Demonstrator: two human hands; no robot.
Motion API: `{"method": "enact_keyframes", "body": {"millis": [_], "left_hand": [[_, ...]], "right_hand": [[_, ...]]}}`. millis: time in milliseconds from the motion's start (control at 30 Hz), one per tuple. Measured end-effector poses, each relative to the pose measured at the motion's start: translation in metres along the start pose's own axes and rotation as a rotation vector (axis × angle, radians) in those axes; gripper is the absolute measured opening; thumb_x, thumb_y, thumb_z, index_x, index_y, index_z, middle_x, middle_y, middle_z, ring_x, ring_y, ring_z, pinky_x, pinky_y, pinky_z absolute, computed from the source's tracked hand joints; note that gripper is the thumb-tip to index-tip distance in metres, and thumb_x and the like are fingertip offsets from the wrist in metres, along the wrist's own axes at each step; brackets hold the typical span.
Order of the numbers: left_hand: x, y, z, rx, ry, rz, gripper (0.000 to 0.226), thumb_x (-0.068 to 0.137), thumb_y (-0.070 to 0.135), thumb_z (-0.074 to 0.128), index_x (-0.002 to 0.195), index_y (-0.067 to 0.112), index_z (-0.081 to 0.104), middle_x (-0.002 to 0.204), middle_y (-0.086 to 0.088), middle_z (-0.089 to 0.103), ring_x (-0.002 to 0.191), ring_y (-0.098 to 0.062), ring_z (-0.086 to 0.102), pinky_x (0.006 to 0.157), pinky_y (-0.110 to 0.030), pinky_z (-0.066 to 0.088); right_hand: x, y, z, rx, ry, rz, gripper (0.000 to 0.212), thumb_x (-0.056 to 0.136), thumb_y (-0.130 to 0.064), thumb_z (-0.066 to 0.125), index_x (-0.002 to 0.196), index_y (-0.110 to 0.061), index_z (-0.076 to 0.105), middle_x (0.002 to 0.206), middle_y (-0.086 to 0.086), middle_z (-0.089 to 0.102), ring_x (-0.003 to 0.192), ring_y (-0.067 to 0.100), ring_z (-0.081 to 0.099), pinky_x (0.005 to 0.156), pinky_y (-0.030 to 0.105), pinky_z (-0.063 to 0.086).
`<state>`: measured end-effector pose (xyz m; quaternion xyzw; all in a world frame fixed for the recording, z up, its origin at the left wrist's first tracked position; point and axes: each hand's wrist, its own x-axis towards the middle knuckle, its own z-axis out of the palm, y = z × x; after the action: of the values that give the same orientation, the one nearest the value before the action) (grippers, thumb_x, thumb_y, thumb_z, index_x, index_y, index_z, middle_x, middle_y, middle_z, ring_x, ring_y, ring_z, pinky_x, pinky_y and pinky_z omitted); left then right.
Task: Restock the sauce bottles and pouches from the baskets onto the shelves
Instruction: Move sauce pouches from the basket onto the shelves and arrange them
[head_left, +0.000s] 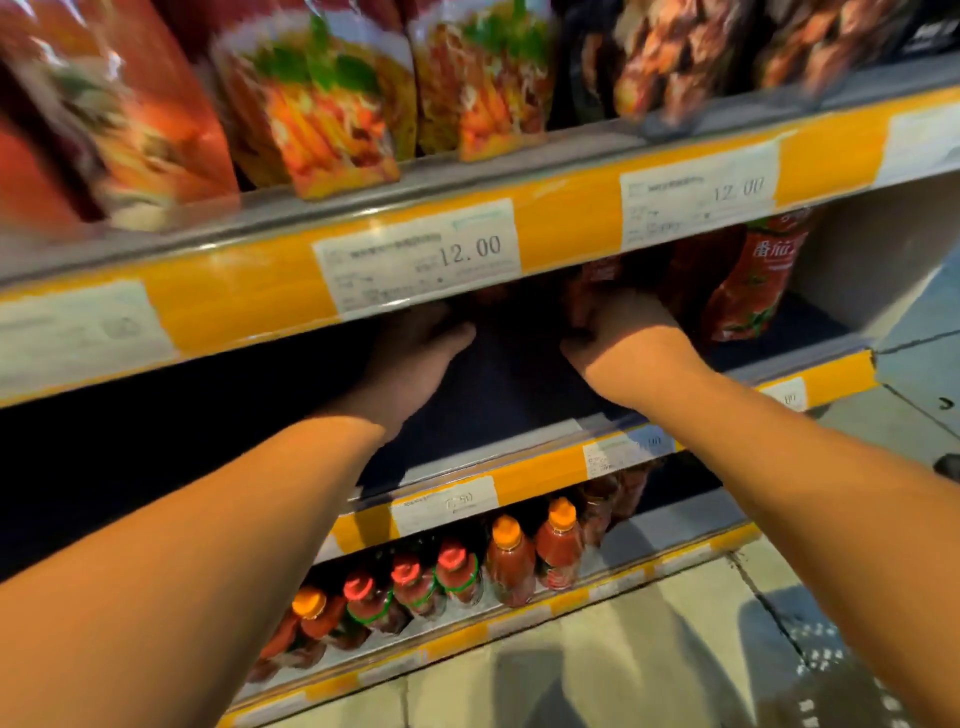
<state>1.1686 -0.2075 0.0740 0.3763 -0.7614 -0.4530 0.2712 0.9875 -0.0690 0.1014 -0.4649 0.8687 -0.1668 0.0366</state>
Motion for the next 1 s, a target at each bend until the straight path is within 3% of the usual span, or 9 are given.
{"method": "enact_keyframes", "body": {"millis": [100,167,233,367,500,733,800,867,1000], "left_hand": [[-0.044,0.01,-0.031,0.038,0.0,0.002,0.044,0.094,0.03,0.073,0.136,0.025,0.061,0.142,0.006,0.059,0.129,-0.012,0.054,0.101,-0.02,0.038],[-0.08,0.013,-0.062,0.11,-0.011,0.021,0.039,0.093,0.034,0.073,0.131,0.035,0.062,0.14,0.009,0.06,0.128,-0.011,0.056,0.104,-0.025,0.042],[-0.119,0.011,-0.097,0.173,-0.026,0.054,0.034,0.094,0.038,0.071,0.127,0.041,0.063,0.136,0.015,0.06,0.127,-0.005,0.055,0.107,-0.029,0.043],[-0.201,0.011,-0.162,0.259,0.017,0.074,0.037,0.095,0.04,0.068,0.132,0.042,0.061,0.135,0.03,0.052,0.122,0.022,0.042,0.109,-0.019,0.035],[-0.277,0.012,-0.215,0.284,0.127,0.076,0.042,0.096,0.032,0.07,0.135,0.04,0.06,0.141,0.027,0.052,0.131,0.015,0.042,0.108,-0.01,0.033],[-0.401,-0.006,-0.278,0.297,0.28,0.057,0.044,0.094,0.023,0.073,0.135,0.035,0.062,0.146,0.021,0.051,0.14,0.01,0.038,0.112,-0.012,0.032],[-0.436,-0.018,-0.295,0.279,0.342,0.022,0.043,0.095,0.025,0.073,0.135,0.037,0.061,0.147,0.025,0.049,0.14,0.01,0.037,0.114,-0.014,0.031],[-0.471,-0.03,-0.312,0.269,0.406,-0.04,0.043,0.096,0.033,0.071,0.135,0.045,0.06,0.148,0.031,0.046,0.142,0.01,0.035,0.114,-0.021,0.032],[-0.541,-0.058,-0.344,0.232,0.568,-0.17,0.04,0.095,0.037,0.071,0.131,0.05,0.06,0.145,0.03,0.05,0.138,0.008,0.042,0.116,-0.038,0.038]], "right_hand": [[-0.03,-0.036,-0.011,0.16,-0.067,-0.177,0.047,0.093,-0.037,0.072,0.136,-0.024,0.06,0.135,0.004,0.064,0.119,0.028,0.061,0.092,0.032,0.05],[-0.05,-0.062,-0.016,0.216,-0.128,-0.266,0.059,0.093,-0.043,0.072,0.147,-0.029,0.052,0.14,0.002,0.061,0.118,0.022,0.06,0.089,0.028,0.045],[-0.069,-0.087,-0.018,0.258,-0.211,-0.325,0.067,0.094,-0.048,0.07,0.153,-0.032,0.044,0.145,0.001,0.058,0.122,0.02,0.06,0.094,0.03,0.047],[-0.112,-0.133,-0.018,0.285,-0.296,-0.43,0.068,0.095,-0.046,0.069,0.155,-0.032,0.04,0.16,-0.003,0.043,0.145,0.016,0.042,0.107,0.025,0.037],[-0.161,-0.174,-0.02,0.281,-0.351,-0.538,0.066,0.097,-0.046,0.067,0.155,-0.04,0.036,0.163,-0.012,0.034,0.148,0.014,0.036,0.116,0.035,0.037],[-0.243,-0.252,-0.015,0.297,-0.351,-0.722,0.061,0.097,-0.045,0.067,0.151,-0.04,0.041,0.156,-0.021,0.039,0.142,0.004,0.04,0.113,0.026,0.037],[-0.26,-0.276,-0.011,0.29,-0.365,-0.768,0.059,0.097,-0.045,0.067,0.15,-0.041,0.042,0.154,-0.024,0.039,0.13,-0.001,0.046,0.102,0.02,0.036],[-0.275,-0.302,-0.006,0.292,-0.385,-0.813,0.056,0.096,-0.043,0.069,0.147,-0.041,0.046,0.15,-0.025,0.042,0.122,-0.003,0.046,0.096,0.018,0.034],[-0.305,-0.355,0.01,0.287,-0.443,-0.91,0.054,0.095,-0.041,0.071,0.145,-0.041,0.05,0.143,-0.024,0.047,0.131,0.003,0.047,0.098,0.019,0.035]]}}
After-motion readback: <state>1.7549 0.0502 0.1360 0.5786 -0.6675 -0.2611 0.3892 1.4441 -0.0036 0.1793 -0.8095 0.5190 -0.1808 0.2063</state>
